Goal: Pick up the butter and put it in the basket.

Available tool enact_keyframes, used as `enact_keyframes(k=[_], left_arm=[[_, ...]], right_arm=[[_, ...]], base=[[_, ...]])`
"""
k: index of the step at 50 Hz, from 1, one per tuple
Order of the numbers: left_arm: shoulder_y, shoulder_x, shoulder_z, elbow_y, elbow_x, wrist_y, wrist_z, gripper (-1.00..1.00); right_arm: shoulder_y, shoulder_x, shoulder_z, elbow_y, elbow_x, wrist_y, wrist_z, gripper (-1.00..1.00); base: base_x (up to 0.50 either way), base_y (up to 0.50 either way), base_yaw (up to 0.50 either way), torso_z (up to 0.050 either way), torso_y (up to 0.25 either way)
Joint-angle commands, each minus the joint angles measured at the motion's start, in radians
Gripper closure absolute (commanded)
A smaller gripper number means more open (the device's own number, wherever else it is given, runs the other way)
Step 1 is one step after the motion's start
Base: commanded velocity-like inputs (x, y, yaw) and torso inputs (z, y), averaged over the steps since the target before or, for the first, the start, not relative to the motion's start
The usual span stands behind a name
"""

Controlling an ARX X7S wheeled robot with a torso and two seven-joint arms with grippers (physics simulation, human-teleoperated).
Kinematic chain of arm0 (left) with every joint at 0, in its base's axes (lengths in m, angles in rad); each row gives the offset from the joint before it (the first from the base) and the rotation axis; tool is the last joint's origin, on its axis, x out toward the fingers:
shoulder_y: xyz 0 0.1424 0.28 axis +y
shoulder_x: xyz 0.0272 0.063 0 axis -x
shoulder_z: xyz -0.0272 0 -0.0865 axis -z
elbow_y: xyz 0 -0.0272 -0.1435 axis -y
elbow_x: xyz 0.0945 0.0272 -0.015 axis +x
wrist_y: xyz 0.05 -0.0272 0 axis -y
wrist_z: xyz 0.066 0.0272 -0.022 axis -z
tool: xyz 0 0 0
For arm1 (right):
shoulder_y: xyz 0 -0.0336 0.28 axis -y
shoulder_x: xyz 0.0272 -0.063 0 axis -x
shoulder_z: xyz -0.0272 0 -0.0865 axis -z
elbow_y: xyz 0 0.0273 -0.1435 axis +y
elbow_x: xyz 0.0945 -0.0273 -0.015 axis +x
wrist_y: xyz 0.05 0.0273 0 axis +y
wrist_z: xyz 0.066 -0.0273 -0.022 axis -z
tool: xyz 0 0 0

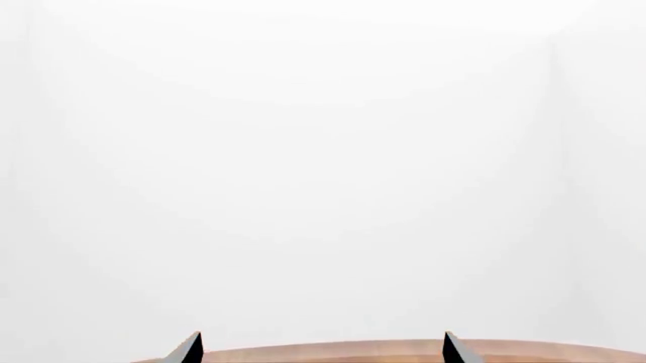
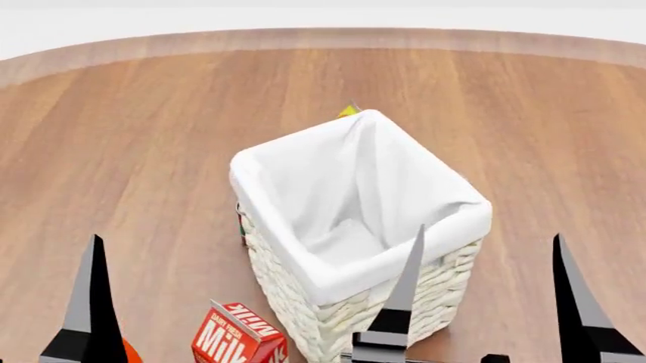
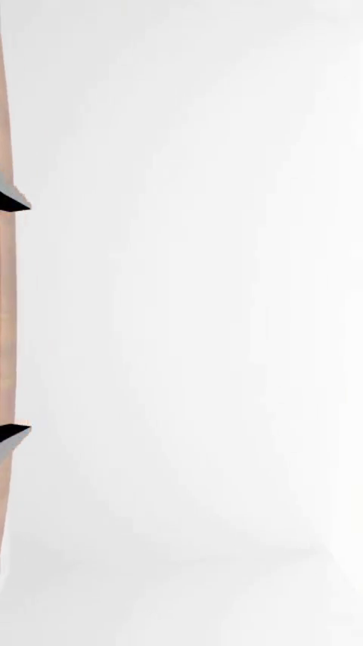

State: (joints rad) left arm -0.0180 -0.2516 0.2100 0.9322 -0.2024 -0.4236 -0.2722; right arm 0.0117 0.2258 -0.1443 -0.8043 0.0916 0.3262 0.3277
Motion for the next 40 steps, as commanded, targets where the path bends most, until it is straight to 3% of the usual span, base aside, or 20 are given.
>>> enact_keyframes(k=[1,40], left_arm=[[-0.002,-0.012,0.011,-0.001,-0.003,0.004,-0.015,-1.0],[-0.005,-0.039,0.026,0.001,-0.032,0.013,-0.045,-1.0]], right_arm=[[-0.023,0.015,-0.005,-0.005,0.012,-0.088,-0.006,-1.0],[-0.022,0.024,0.022,-0.012,0.091,-0.084,0.021,-1.0]], base=[[0.0,0.0,0.0,0.0,0.0],[0.0,0.0,-0.47,0.0,0.0]])
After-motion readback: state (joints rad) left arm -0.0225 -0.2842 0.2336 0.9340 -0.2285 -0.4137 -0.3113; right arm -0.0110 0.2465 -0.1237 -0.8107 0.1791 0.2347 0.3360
